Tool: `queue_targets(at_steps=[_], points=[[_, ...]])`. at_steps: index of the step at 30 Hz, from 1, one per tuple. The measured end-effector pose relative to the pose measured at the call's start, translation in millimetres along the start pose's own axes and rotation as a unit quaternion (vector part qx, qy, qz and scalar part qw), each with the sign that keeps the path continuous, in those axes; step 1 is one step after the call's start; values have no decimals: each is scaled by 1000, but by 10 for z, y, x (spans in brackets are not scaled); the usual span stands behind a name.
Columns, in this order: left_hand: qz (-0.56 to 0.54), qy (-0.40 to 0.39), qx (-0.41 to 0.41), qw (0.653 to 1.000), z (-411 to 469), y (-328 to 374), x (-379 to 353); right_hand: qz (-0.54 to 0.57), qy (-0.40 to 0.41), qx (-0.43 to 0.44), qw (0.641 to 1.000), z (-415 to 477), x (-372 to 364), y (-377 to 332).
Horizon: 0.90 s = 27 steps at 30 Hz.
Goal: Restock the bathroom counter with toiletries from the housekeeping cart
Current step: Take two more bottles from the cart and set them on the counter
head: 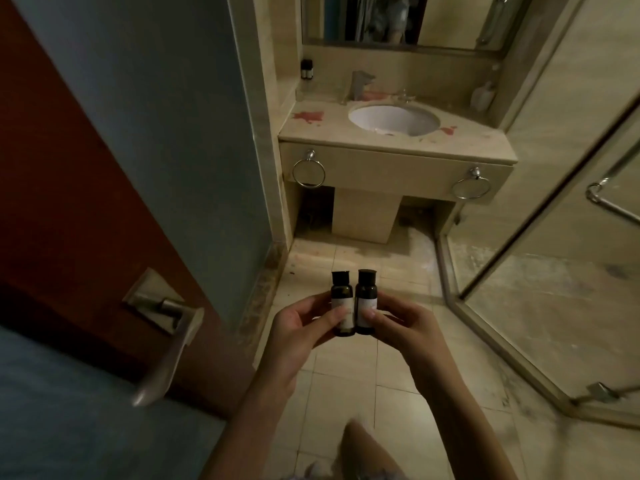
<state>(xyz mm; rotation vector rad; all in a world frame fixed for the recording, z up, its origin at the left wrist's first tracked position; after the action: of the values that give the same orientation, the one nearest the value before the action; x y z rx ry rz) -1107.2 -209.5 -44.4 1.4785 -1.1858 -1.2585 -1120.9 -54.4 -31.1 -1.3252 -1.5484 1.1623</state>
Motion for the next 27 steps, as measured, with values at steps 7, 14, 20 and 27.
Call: queue_targets(at_steps=[7, 14, 20, 27], points=[[6, 14, 6, 1000, 1047, 44, 49, -8, -26, -31, 999, 1075, 101, -175], [1, 28, 7, 1000, 2552, 243, -122, 8, -10, -28, 1000, 2553, 446, -686], [52, 30, -30, 998, 3938, 654, -283, 27, -20, -16, 999, 3872, 764, -1263], [50, 84, -22, 995, 4905, 811, -35, 23, -85, -39, 995, 5083, 625, -1469]])
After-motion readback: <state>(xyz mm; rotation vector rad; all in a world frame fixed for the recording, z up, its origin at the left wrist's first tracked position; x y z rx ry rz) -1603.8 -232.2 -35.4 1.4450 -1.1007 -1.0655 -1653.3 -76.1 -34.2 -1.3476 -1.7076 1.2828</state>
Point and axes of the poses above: each hand's wrist, its own z-axis towards the middle knuckle, its own x-axis out of the back of the hand, y = z × x, the point moved 8 cm from there along z, towards the middle knuckle, and after that the axes turned 8 degrees about -x, right-handed, at the moved point
